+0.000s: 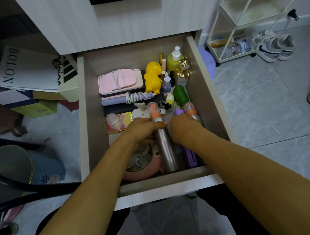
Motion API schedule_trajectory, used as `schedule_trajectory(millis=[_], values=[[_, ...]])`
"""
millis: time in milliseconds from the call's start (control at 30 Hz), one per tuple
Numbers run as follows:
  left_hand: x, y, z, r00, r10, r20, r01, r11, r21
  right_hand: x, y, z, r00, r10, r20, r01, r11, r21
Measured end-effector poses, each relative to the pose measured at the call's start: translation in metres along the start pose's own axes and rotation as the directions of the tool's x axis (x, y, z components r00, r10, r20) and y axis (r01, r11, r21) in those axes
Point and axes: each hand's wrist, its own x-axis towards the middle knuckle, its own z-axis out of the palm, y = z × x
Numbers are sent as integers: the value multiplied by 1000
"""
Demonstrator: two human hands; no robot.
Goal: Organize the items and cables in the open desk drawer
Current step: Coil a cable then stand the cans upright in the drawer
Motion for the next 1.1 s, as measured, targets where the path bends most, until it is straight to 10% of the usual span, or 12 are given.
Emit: schedule_trajectory(millis=[667,1100], values=[[10,-2,-6,996,-73,43,73,997,-19,-13,27,4,981,164,-101,-90,853,514],[17,-3,42,965,-172,199,168,985,36,-35,33,-10,986,150,-74,-120,943,311]])
